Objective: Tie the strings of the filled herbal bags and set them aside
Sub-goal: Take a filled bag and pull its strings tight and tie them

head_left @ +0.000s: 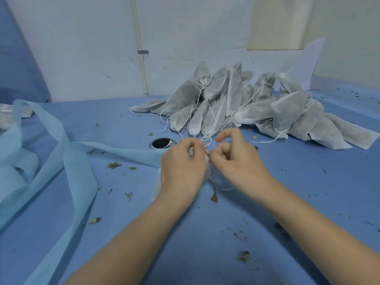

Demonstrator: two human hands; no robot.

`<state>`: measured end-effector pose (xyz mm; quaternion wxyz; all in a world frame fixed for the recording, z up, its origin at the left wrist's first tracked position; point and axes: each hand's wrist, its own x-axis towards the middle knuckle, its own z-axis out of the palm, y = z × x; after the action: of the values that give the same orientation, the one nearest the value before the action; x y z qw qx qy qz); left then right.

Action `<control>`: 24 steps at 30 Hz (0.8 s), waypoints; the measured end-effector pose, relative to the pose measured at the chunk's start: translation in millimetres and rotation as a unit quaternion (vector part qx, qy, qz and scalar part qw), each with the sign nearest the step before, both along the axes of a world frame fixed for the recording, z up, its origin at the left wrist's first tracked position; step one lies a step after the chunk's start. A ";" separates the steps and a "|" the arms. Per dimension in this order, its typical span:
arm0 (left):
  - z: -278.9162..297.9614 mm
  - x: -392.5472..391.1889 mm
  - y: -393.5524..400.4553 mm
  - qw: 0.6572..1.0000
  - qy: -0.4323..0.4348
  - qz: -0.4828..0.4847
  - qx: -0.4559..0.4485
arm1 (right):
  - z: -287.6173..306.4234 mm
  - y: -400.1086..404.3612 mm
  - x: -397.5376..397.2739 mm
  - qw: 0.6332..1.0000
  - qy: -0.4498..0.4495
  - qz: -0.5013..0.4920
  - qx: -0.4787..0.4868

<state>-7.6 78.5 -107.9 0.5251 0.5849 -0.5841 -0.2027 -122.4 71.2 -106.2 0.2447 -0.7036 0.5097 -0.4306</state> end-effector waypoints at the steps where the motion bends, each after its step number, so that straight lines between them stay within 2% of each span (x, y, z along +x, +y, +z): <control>1: 0.6 0.8 -0.3 1.000 0.015 -0.007 0.006 | -0.3 -1.6 -1.6 1.000 -0.015 -0.008 0.010; 5: 2.0 4.1 -1.1 0.996 0.073 -0.040 0.017 | 2.3 -5.2 -9.6 0.990 -0.090 0.005 0.109; 8: 1.4 6.3 0.6 0.992 0.095 -0.085 0.010 | 5.0 -4.2 -14.2 0.987 -0.096 0.037 0.124; 10: 2.1 8.6 3.0 0.988 0.087 -0.128 0.015 | 8.1 -4.5 -17.3 0.985 -0.108 0.042 0.132; 12: 3.0 10.0 5.9 0.988 0.043 -0.146 0.002 | 10.1 -6.5 -20.8 0.979 -0.132 0.040 0.149; 16: 1.2 8.3 7.7 0.981 -0.152 -0.065 -0.099 | 11.4 -9.2 -21.0 0.958 -0.213 0.058 0.182; 19: 2.6 5.4 8.7 0.979 -0.172 -0.012 -0.106 | 13.7 -8.1 -18.9 0.935 -0.274 0.094 0.202; 21: 2.5 5.9 9.1 0.979 -0.182 0.016 -0.094 | 13.7 -6.2 -16.0 0.944 -0.253 0.101 0.185; 24: 2.0 6.4 8.7 0.985 -0.150 0.027 -0.076 | 9.2 -4.0 -11.9 0.966 -0.206 0.050 0.151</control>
<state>-1.2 87.2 -105.9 0.4794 0.5828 -0.6540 -0.0531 -134.3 67.2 -97.0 0.4687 -0.5791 0.4718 -0.4715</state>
